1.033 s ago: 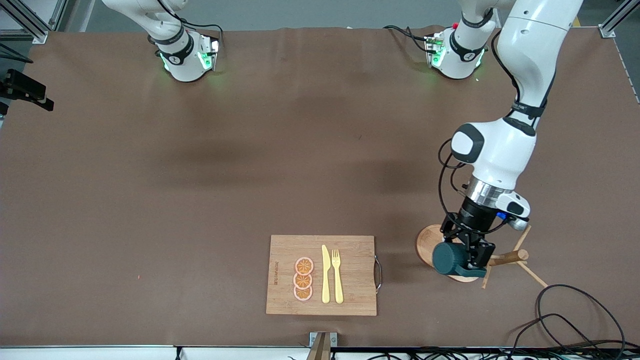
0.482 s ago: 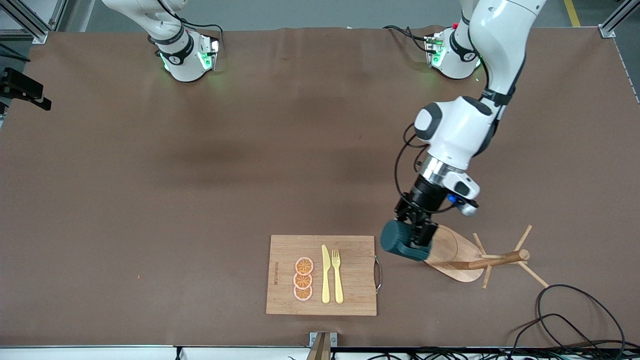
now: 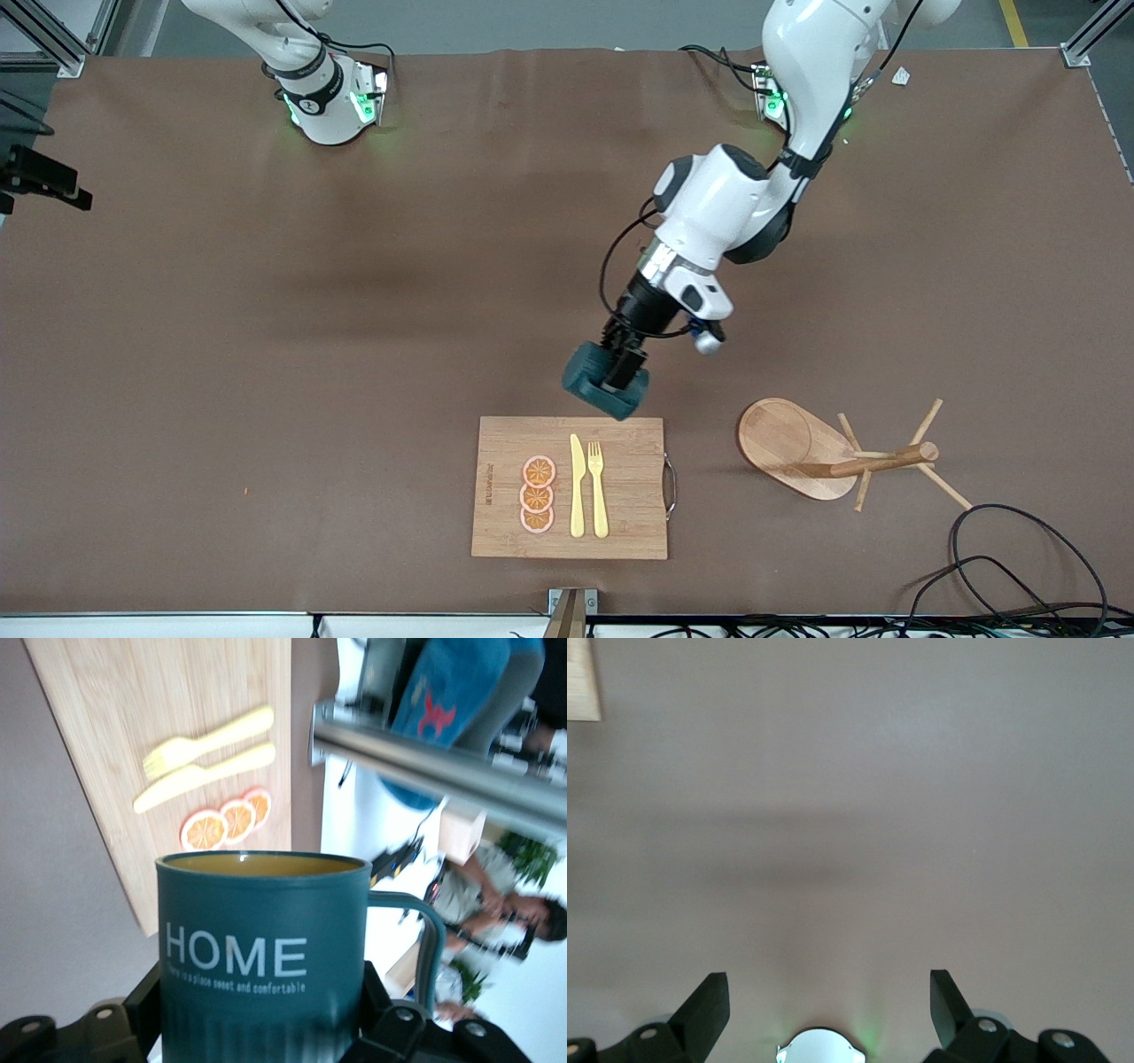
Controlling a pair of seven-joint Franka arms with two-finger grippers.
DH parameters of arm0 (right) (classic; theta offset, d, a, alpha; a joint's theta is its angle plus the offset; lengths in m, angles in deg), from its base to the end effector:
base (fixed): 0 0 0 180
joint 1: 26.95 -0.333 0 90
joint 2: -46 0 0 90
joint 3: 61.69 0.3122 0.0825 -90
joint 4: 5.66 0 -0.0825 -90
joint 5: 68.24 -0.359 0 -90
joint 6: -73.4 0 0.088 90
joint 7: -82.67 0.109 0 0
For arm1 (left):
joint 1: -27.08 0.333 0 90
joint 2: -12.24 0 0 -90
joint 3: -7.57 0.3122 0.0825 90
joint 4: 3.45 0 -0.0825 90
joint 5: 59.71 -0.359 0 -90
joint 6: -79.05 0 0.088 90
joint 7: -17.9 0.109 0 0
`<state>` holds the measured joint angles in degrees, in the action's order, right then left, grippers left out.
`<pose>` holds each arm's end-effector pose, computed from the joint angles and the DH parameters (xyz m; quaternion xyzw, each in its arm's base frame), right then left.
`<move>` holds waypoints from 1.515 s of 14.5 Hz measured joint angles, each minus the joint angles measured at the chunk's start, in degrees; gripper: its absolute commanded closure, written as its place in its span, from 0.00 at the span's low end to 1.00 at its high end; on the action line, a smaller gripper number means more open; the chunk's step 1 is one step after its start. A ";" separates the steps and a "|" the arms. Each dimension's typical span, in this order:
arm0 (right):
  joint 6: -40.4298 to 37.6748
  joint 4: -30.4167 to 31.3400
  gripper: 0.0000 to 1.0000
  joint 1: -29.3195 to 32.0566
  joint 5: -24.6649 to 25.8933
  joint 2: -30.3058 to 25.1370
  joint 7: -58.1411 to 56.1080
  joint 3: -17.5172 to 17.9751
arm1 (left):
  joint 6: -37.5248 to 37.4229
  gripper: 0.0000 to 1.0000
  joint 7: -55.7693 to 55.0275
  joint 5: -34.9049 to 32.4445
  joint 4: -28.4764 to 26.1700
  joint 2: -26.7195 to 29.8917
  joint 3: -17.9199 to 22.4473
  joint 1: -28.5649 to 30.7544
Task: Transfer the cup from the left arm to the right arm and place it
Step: 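Lift the mug off the stand and carry it toward the table middle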
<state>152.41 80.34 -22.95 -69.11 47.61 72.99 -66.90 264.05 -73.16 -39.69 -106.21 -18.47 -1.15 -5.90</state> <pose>0.5109 -0.0802 0.6193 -0.9972 -0.0049 0.0729 0.0185 0.5433 -0.4163 0.3698 0.7217 0.5388 0.0860 0.4259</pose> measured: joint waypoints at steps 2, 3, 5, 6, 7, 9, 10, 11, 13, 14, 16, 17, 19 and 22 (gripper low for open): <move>0.68 0.17 0.00 0.83 0.00 3.44 -0.06 -0.02 | 0.00 0.19 -0.10 -6.57 2.66 -3.09 0.02 -0.92; 1.02 0.19 0.00 0.93 0.00 5.31 -0.06 -0.01 | 0.00 0.19 -0.05 -8.70 4.02 -4.58 0.07 -1.42; 2.11 0.13 0.00 1.00 0.05 8.35 -0.09 -0.01 | 0.00 0.19 0.09 -14.32 7.09 -7.46 0.15 -2.61; 2.72 0.06 0.00 1.00 0.09 9.03 -0.13 -0.01 | -0.18 0.20 0.12 -17.67 8.67 -8.73 0.19 -3.17; 3.30 0.00 0.00 1.00 0.11 9.24 -0.13 0.02 | -1.18 0.21 0.10 -21.29 10.28 -9.80 0.18 -3.79; 3.46 -0.35 0.00 1.00 0.11 9.15 -0.13 0.07 | -7.32 0.21 0.12 -27.02 14.00 -10.93 0.17 -5.16; 3.39 -0.54 0.00 1.00 0.11 9.10 -0.13 0.07 | -11.76 0.21 0.12 -29.25 16.18 -11.08 0.18 -5.92; 3.29 -0.68 0.00 1.00 0.11 9.08 -0.13 0.07 | -15.23 0.21 0.20 -31.42 18.07 -11.19 0.21 -6.77; 3.23 -0.73 0.00 0.98 0.11 9.08 -0.13 0.13 | -17.62 0.21 0.35 -37.67 20.24 -11.99 1.10 -9.00; 3.22 -0.74 0.00 0.94 0.11 9.08 -0.13 0.21 | -17.65 0.22 0.34 -40.80 20.74 -12.65 2.11 -10.45; 3.22 -0.76 0.00 0.88 0.11 9.07 -0.13 0.33 | -17.64 0.22 0.35 -44.75 21.40 -14.32 5.34 -14.38; 3.21 -0.76 0.00 0.88 0.11 9.07 -0.13 0.34 | -17.62 0.22 0.40 -45.55 21.96 -15.25 8.05 -17.08; 3.20 -0.76 0.00 0.88 0.10 9.07 0.01 0.35 | -17.60 0.22 0.74 -46.04 23.87 -17.28 14.72 -23.12; 2.70 -0.77 0.00 0.86 0.09 9.06 1.85 0.46 | -17.61 0.22 0.97 -46.68 26.85 -20.90 24.69 -32.17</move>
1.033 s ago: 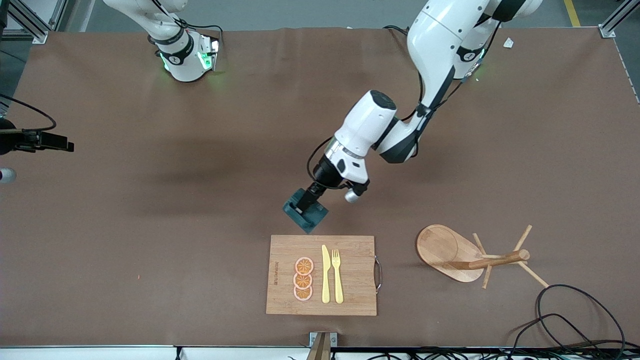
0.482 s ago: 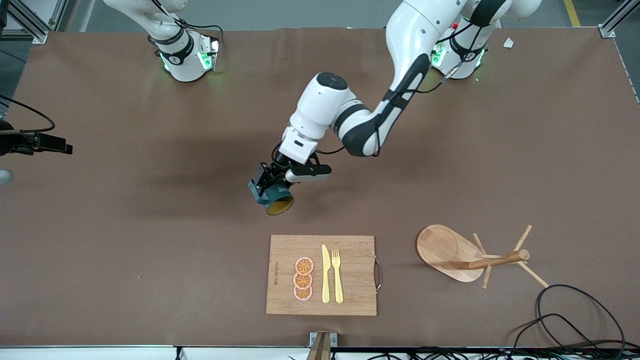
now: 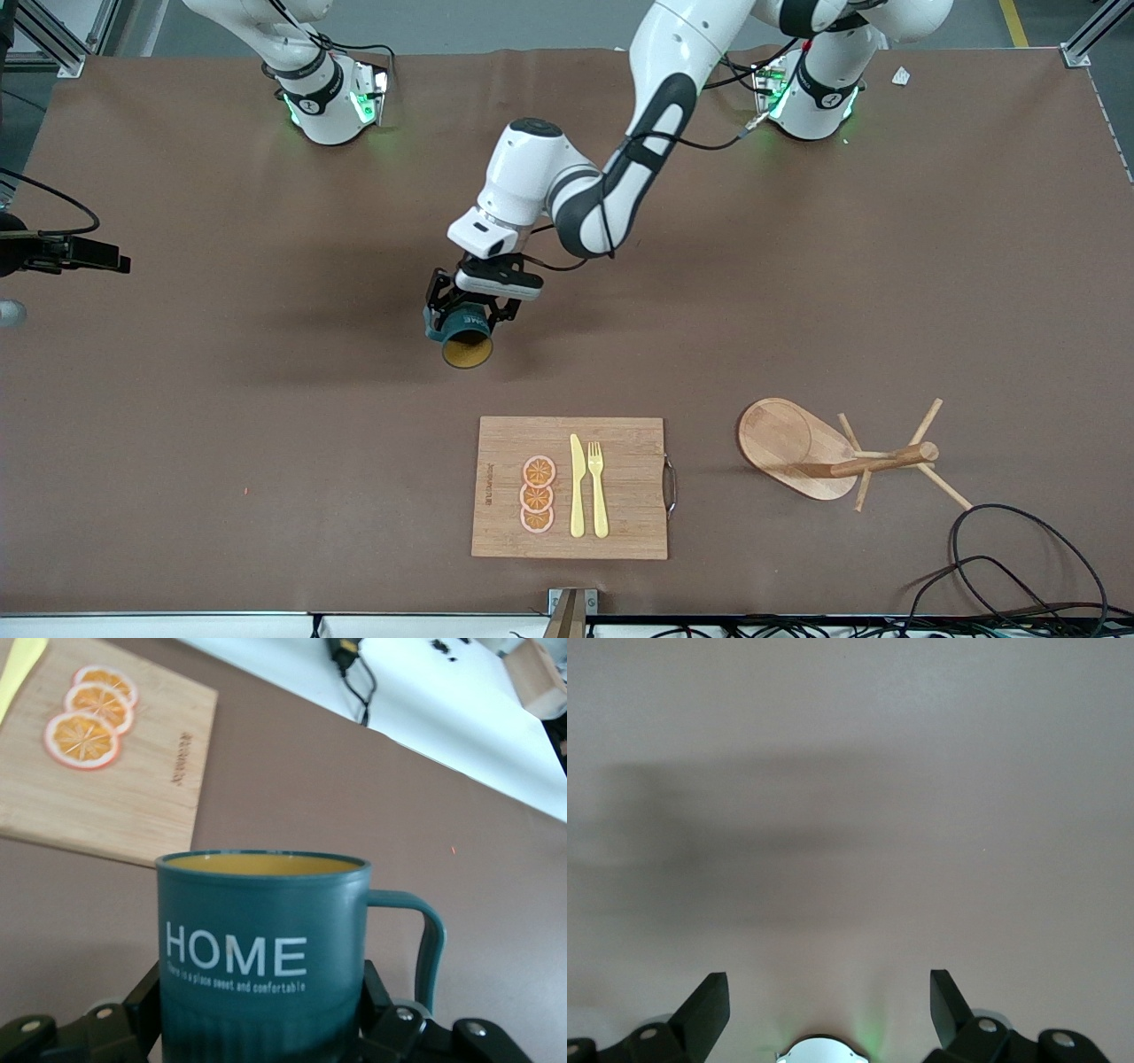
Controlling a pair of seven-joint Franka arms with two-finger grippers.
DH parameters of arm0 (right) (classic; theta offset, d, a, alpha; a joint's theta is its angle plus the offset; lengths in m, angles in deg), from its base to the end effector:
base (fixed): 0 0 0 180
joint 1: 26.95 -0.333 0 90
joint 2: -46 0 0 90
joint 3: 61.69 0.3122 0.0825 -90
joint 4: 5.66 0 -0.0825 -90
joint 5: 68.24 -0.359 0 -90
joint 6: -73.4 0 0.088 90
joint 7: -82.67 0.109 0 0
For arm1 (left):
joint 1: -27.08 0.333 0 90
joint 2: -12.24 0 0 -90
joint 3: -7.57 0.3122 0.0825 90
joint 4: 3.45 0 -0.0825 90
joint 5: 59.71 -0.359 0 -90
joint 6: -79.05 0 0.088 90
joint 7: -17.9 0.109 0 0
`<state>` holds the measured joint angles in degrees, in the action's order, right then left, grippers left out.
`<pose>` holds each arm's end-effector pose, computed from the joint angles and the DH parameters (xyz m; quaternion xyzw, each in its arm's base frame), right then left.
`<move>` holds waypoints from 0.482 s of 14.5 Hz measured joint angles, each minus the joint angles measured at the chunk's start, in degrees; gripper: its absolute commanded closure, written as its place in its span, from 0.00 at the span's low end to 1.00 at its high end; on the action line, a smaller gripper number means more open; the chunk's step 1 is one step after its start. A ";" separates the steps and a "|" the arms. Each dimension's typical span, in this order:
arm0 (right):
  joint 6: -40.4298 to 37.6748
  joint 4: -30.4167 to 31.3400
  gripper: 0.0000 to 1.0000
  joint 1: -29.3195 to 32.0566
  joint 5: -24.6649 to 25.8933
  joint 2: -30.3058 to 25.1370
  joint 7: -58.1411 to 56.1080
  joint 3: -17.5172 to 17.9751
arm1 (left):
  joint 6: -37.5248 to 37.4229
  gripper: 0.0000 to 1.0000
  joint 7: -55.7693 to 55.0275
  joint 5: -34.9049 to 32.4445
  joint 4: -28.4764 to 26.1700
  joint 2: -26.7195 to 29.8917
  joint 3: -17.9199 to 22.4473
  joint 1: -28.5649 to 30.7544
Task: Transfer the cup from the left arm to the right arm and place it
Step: 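Lift the mug off the stand and carry it toward the table middle, then hold the mug with the left gripper while the right gripper approaches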
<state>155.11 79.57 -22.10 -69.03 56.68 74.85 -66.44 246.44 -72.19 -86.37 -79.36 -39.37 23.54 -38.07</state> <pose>0.5560 -0.0883 0.5427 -0.9922 0.0155 0.1220 0.0179 0.4232 -0.6378 0.2862 0.9200 0.0502 0.3088 0.2360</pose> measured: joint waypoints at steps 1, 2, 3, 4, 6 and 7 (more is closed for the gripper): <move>-0.12 -0.01 0.00 -0.03 0.00 -0.01 0.75 0.11 | 0.00 0.22 0.03 -0.65 0.68 -1.04 2.48 -2.36; -0.17 -0.01 0.00 -0.07 0.00 -0.01 1.15 0.25 | 0.09 0.23 0.06 -1.77 1.12 -1.95 4.62 -4.44; -0.19 -0.01 0.00 -0.11 0.00 -0.01 1.46 0.36 | 0.16 0.23 0.06 -3.24 1.46 -2.55 6.32 -6.07; -0.23 -0.02 0.00 -0.17 0.00 -0.02 1.98 0.42 | 0.17 0.23 0.06 -4.81 1.69 -2.98 7.54 -7.31; -0.70 -0.02 0.00 -0.31 -0.03 -0.03 5.16 0.57 | 0.17 0.22 0.06 -8.33 1.87 -3.60 9.21 -8.87; -0.91 -0.02 0.00 -0.54 -0.06 -0.04 7.55 0.69 | 0.17 0.22 0.06 -9.60 1.92 -3.92 9.52 -9.23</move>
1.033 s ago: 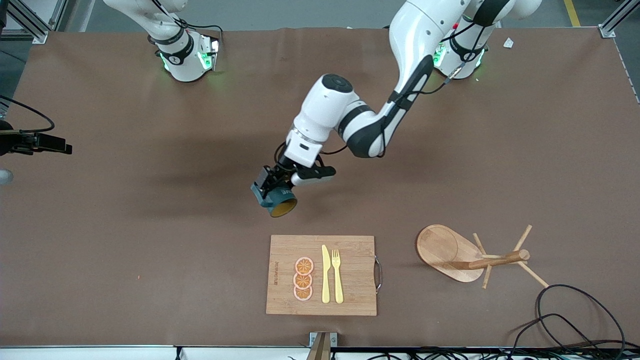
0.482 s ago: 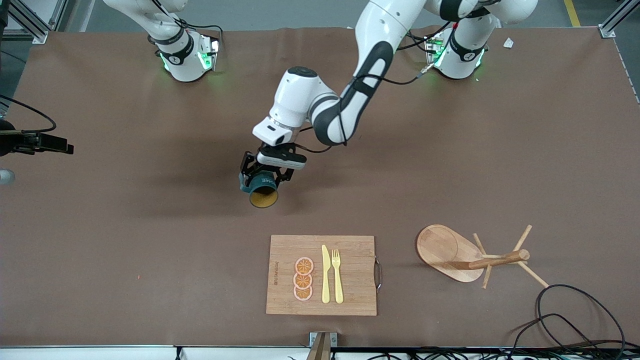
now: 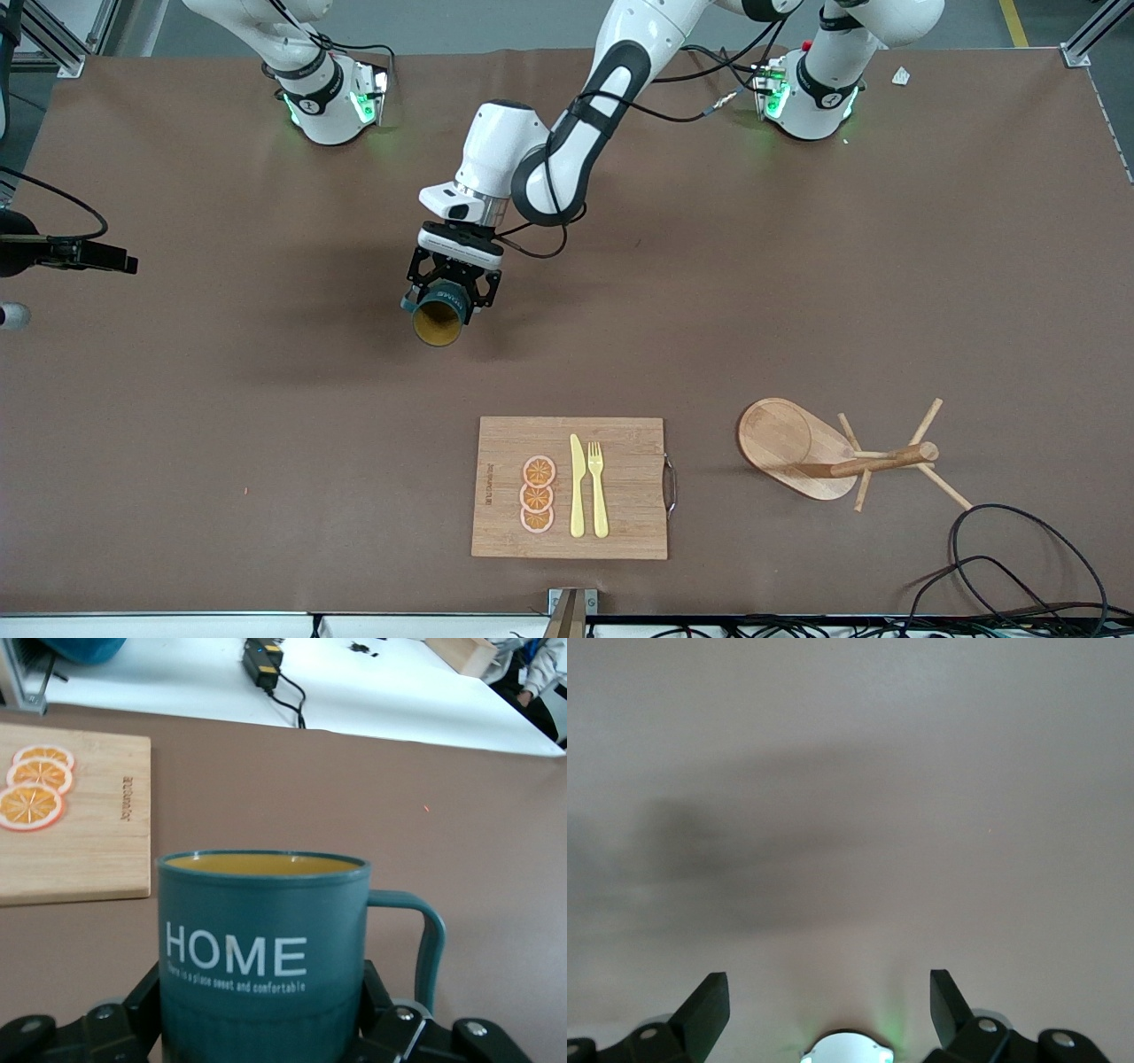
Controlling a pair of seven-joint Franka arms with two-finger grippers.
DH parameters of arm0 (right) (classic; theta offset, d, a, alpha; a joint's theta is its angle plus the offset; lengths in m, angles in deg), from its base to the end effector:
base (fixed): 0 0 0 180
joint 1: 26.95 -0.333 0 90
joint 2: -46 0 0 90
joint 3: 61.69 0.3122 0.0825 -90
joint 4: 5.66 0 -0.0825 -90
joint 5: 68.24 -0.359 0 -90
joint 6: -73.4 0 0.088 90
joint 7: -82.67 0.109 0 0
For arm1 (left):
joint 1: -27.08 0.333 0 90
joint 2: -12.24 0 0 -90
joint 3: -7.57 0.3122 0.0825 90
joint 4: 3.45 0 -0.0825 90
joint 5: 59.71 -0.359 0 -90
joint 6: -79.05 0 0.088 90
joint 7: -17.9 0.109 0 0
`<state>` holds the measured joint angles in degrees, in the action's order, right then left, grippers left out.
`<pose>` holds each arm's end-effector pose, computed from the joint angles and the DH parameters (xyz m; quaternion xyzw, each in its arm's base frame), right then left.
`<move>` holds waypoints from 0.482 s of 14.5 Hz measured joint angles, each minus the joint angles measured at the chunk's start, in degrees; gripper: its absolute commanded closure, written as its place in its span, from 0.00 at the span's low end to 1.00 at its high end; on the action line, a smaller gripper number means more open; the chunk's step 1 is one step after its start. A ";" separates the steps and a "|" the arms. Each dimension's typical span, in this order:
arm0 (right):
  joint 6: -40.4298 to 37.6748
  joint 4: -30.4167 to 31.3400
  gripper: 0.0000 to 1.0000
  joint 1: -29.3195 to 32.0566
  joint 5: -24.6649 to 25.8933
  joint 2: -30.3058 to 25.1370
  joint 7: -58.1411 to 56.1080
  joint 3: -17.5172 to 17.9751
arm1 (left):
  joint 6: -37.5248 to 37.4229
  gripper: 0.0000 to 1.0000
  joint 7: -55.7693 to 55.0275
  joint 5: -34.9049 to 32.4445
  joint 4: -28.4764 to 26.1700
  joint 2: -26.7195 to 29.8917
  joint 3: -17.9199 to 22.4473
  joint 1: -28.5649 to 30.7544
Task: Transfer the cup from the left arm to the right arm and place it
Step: 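Hold the mug with the left gripper while the right gripper approaches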
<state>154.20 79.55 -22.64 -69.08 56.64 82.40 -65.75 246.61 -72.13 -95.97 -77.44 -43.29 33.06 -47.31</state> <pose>0.5556 -0.0765 0.5422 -0.9889 0.0701 0.1303 0.0106 0.3798 -0.6654 0.2639 0.8994 -0.0814 0.3888 0.1825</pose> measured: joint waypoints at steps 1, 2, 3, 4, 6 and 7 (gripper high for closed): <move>-0.06 0.00 0.00 -0.51 -0.03 -0.01 2.53 0.13 | 0.00 0.23 0.01 -0.75 0.01 -0.47 0.11 -0.21; -0.06 -0.01 0.00 -1.32 -0.10 -0.01 4.91 0.22 | 0.00 0.23 0.06 -0.98 0.02 -1.18 0.24 -0.41; -0.03 -0.02 0.00 -2.37 -0.32 -0.01 7.12 0.32 | 0.02 0.23 0.08 -1.00 0.03 -2.00 0.48 -0.72; 0.17 -0.01 0.00 -3.58 -0.78 -0.01 9.49 0.41 | 0.13 0.23 0.08 -1.00 0.09 -2.72 0.86 -1.24; 1.92 0.31 0.00 -5.97 -2.22 0.06 14.18 0.54 | 0.19 0.23 0.00 -1.00 0.19 -3.60 1.67 -2.60; 3.50 0.93 0.00 -7.11 -2.91 0.12 16.14 0.60 | 0.16 0.23 -0.13 -1.00 0.22 -3.90 2.04 -3.25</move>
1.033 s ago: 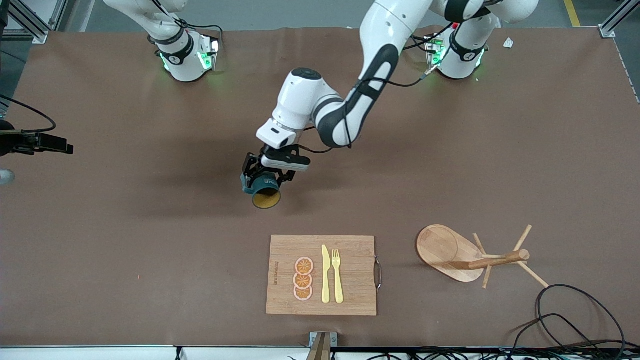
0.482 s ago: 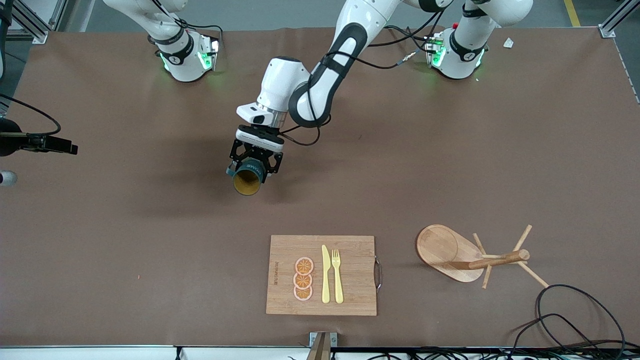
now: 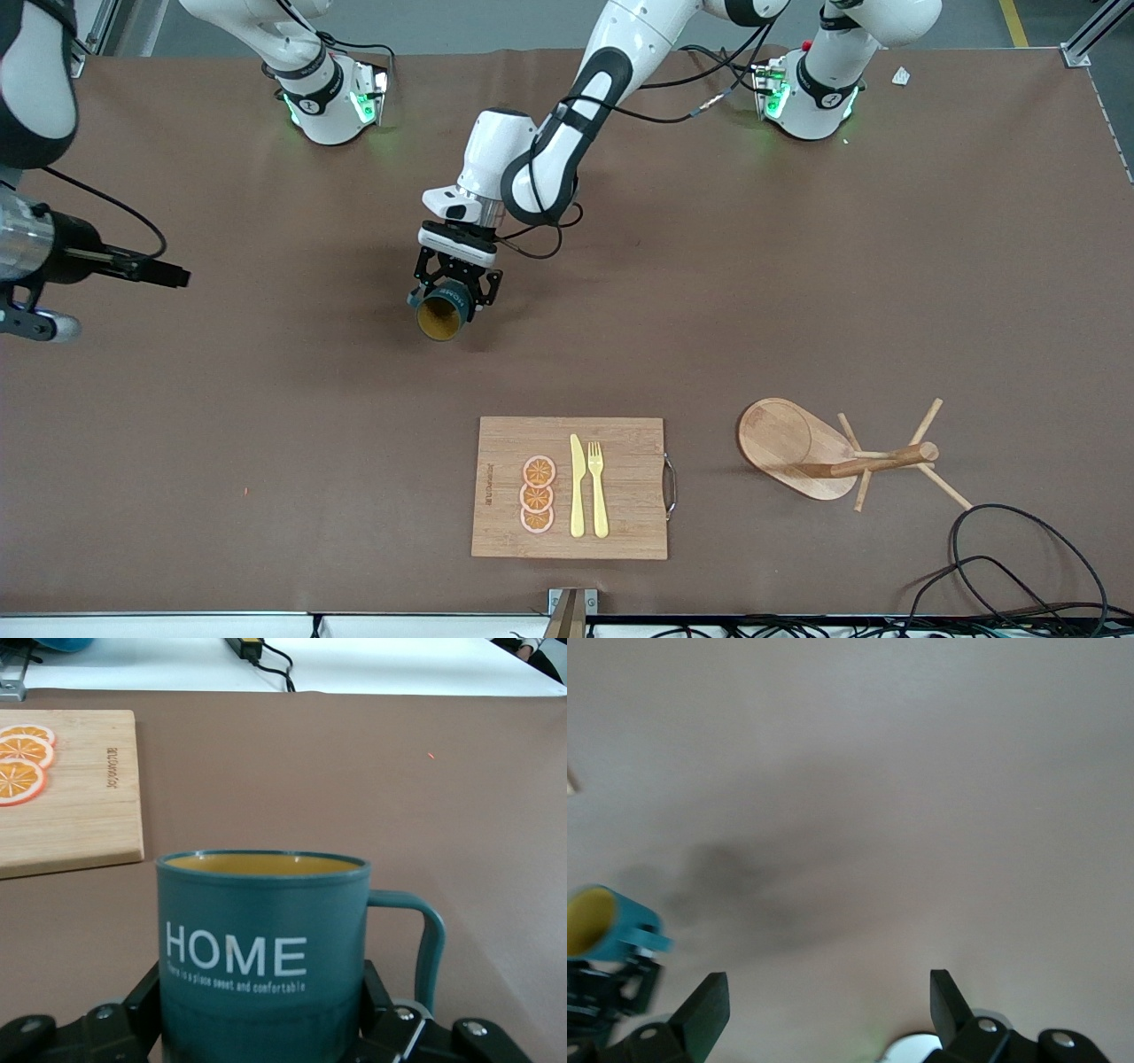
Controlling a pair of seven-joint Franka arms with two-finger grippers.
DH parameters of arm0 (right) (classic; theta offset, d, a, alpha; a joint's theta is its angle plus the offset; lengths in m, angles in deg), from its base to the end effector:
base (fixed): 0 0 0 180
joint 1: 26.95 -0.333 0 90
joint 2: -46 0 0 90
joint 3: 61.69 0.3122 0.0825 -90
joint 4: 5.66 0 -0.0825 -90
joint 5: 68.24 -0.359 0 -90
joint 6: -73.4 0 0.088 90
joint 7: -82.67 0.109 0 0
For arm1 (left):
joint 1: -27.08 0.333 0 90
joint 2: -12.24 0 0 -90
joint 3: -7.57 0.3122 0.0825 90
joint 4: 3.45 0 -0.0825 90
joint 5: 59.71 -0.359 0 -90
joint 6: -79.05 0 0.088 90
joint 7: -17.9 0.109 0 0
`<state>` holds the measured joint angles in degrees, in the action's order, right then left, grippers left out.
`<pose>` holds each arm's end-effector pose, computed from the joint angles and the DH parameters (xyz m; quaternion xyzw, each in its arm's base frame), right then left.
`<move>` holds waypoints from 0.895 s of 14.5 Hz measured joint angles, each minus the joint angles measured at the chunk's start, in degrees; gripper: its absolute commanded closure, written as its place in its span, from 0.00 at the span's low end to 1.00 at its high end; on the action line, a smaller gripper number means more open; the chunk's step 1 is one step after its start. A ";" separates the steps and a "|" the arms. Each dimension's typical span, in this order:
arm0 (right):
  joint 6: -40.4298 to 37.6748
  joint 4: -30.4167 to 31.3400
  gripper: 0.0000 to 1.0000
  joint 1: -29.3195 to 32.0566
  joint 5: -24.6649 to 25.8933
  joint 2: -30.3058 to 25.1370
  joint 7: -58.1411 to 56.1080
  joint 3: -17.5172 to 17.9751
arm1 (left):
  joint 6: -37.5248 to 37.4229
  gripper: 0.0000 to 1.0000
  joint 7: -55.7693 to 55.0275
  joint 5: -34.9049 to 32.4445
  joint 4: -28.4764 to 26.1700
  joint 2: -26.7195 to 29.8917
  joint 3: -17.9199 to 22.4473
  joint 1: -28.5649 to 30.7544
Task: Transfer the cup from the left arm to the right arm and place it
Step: 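Hold the mug with the left gripper while the right gripper approaches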
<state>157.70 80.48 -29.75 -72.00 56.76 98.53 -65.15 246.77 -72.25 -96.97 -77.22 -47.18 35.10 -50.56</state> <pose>0.5678 0.0041 0.5379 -0.9832 0.1432 0.1121 0.0124 0.3546 -0.6737 0.2206 0.8988 -0.1208 0.3913 0.1564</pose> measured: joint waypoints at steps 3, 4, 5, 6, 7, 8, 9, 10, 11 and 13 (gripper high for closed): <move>5.45 3.21 0.00 -3.84 -0.80 0.65 5.67 0.14 | -0.02 0.23 -2.94 0.00 0.02 -1.79 2.73 -2.38; 6.94 4.06 0.00 -5.10 -0.91 1.21 7.21 0.16 | -0.02 0.23 -4.24 0.00 0.03 -2.65 3.97 -3.30; 7.98 4.57 0.00 -6.16 -1.36 1.97 8.30 0.17 | -0.02 0.23 -5.43 0.00 0.05 -3.54 5.02 -4.12; 8.70 4.85 0.00 -6.86 -2.54 2.86 8.85 0.18 | -0.02 0.23 -6.94 0.00 0.05 -4.51 5.97 -4.91; 9.22 4.99 0.00 -7.17 -3.99 3.83 9.27 0.18 | -0.02 0.22 -8.38 0.00 0.07 -5.41 6.87 -5.73; 9.64 5.05 0.00 -7.21 -5.02 4.82 9.48 0.16 | -0.02 0.22 -9.43 0.00 0.10 -6.13 7.54 -6.49; 10.05 5.09 0.00 -7.20 -5.48 5.89 9.59 0.11 | -0.20 0.22 -10.04 0.00 0.15 -6.61 8.02 -7.13; 10.43 5.10 0.00 -7.22 -5.79 6.94 9.77 0.09 | -0.61 0.22 -10.19 0.00 0.16 -6.96 8.25 -7.61; 10.94 5.11 0.00 -7.37 -6.11 7.89 10.33 0.10 | -1.24 0.22 -10.25 0.00 0.16 -7.30 8.36 -7.97; 12.96 5.17 0.00 -8.39 -6.22 9.45 12.31 0.14 | -1.66 0.21 -10.53 0.00 0.22 -7.97 8.62 -8.48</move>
<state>170.66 85.65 -38.14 -78.22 66.20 110.84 -65.01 245.11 -82.78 -96.97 -77.00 -55.15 43.72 -59.04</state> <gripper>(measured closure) 0.000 0.141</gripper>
